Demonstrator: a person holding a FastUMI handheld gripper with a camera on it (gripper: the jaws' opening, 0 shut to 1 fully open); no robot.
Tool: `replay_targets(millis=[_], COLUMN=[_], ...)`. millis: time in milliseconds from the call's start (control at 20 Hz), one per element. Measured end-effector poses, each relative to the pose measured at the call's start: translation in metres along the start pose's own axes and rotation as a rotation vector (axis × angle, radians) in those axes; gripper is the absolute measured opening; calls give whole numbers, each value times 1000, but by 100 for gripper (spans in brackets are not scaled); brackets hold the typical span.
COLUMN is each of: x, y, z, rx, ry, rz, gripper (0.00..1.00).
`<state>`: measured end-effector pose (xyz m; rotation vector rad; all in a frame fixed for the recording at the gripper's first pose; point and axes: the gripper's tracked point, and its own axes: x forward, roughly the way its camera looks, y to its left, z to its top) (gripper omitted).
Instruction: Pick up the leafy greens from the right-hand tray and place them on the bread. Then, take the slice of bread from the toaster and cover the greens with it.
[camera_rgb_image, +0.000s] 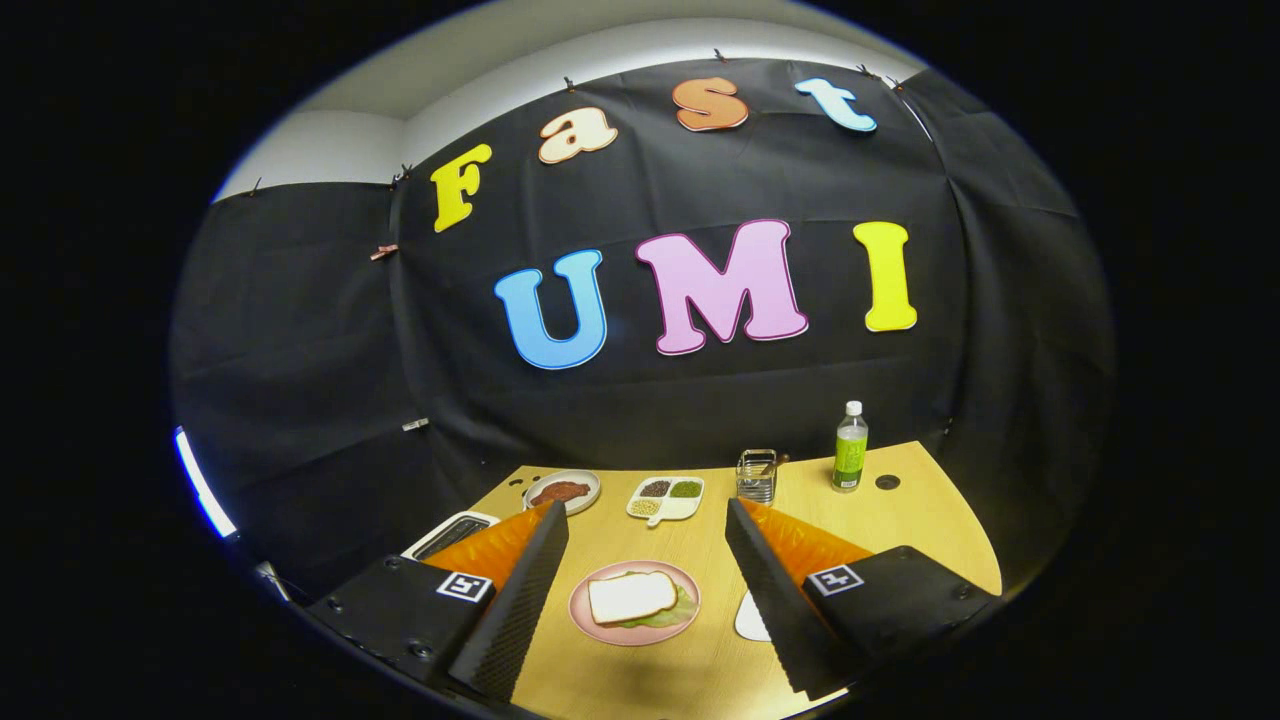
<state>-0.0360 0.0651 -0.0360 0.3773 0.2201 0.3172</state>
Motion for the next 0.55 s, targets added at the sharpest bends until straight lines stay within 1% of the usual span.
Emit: replay_targets(millis=[150,550], x=[-3,-3], y=[1,1], z=[0,-1], rx=[-28,-31], ry=[0,9], rz=[-4,-5], gripper=[98,98])
